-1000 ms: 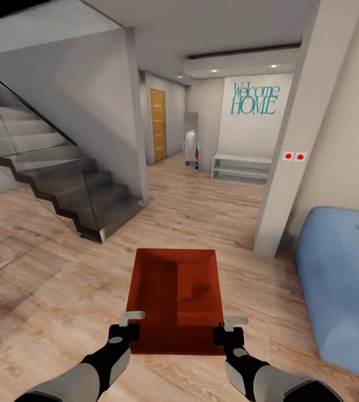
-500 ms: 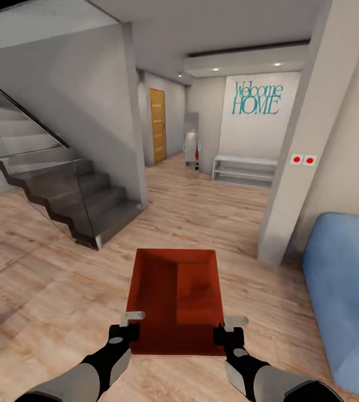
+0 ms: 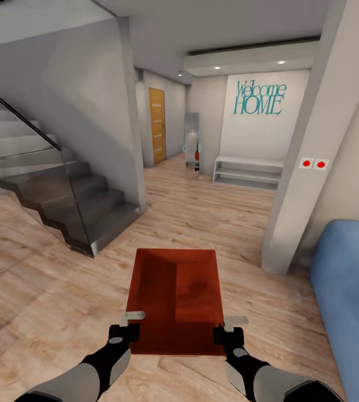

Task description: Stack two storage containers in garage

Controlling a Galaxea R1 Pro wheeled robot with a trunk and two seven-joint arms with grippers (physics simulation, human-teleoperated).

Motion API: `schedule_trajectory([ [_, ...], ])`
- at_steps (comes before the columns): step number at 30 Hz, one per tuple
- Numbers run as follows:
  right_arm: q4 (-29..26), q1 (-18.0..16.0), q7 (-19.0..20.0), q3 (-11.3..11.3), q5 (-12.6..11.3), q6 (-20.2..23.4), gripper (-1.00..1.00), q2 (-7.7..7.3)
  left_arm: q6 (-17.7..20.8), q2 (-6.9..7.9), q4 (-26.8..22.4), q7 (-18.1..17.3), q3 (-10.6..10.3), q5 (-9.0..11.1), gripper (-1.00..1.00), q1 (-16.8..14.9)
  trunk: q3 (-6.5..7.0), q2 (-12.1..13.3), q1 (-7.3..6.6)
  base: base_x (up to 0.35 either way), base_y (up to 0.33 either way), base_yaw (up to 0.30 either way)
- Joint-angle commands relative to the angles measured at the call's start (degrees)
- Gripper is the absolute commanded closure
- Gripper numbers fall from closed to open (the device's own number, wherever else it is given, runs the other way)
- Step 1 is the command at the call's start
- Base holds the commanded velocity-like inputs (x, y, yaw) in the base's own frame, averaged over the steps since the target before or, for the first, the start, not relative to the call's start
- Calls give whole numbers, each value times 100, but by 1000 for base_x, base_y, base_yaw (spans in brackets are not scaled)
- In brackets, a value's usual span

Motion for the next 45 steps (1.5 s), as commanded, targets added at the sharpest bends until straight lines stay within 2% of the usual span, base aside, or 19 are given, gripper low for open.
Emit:
schedule_trajectory([
  [1, -2, -5, 26, -258, 160, 8, 100, -93, 7, 286, -12, 45, 226, 482, 100, -8, -7, -4, 4, 323, 0, 0],
  [12, -3, -5, 27, -259, 160, 10, 100, -93, 7, 328, 5, 50, 227, 478, 100, -12, -7, -4, 4, 323, 0, 0],
  [45, -2, -5, 33, -260, 169, 7, 100, -93, 24, 330, 22, 50, 236, 500, 100, -9, -7, -4, 4, 323, 0, 0],
])
